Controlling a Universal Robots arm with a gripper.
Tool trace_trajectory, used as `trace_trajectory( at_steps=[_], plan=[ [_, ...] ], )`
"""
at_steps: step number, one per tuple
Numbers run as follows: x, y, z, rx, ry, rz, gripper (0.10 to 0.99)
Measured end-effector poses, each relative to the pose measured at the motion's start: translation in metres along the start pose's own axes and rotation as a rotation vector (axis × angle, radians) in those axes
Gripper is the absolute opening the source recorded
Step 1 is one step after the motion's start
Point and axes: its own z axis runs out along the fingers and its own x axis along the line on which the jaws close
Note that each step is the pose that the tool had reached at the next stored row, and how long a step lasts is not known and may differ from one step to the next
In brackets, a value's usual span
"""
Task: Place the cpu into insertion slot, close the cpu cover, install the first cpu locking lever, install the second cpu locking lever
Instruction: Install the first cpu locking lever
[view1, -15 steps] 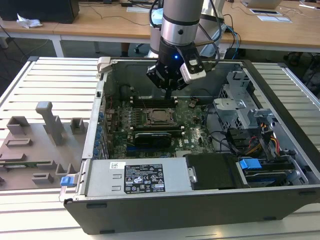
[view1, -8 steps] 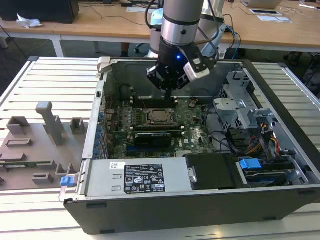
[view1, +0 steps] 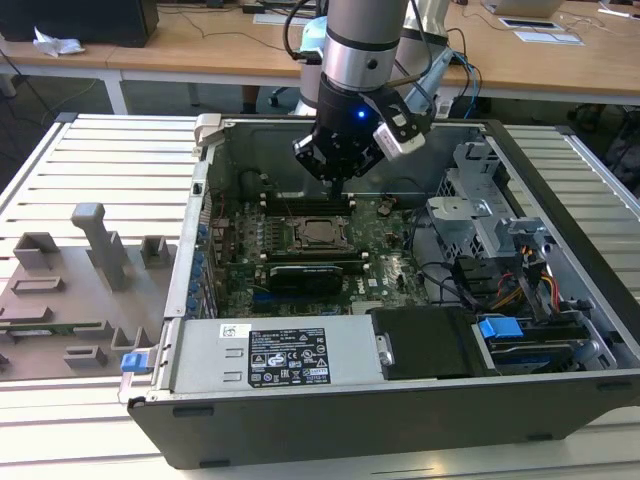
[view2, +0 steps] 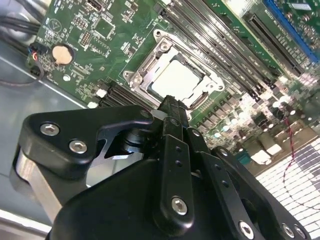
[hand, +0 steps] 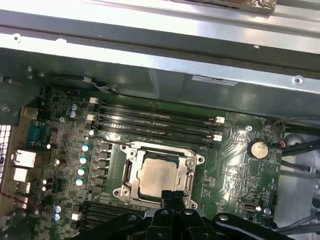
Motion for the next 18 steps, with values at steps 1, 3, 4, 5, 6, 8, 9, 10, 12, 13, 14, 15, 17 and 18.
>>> trace_trajectory(
  at_steps=[1,3,4,5,6,8,9,10,12,13,14,15,17,18],
  plan=[
    [0.0,0.0,0.0,0.0,0.0001,0.0,0.106],
    [0.0,0.0,0.0,0.0,0.0001,-0.001,0.106],
    [0.0006,0.0001,0.0,0.0,0.0002,-0.001,0.106],
    [0.0019,0.0004,0.0001,0.0,0.0002,-0.001,0.106],
    [0.006,0.0011,0.0004,0.0,0.0001,-0.001,0.106],
    [0.0153,0.0028,0.0012,0.0,0.0,-0.001,0.106],
    [0.0184,0.0035,0.0013,0.0,0.0,-0.001,0.106],
    [0.0232,0.0048,0.0015,0.0,0.0001,-0.001,0.106],
    [0.0325,0.0084,0.0022,0.001,0.0001,0.0,0.106],
    [0.0354,0.0099,0.0025,0.001,0.0002,0.0,0.106],
    [0.0378,0.011,0.0029,0.001,0.0002,0.0,0.106],
    [0.0414,0.0126,0.0037,0.002,0.0003,0.0,0.106],
    [0.0482,0.0149,0.006,0.004,0.0005,0.003,0.106],
    [0.0501,0.0153,0.0069,0.005,0.0006,0.005,0.106]
  ],
)
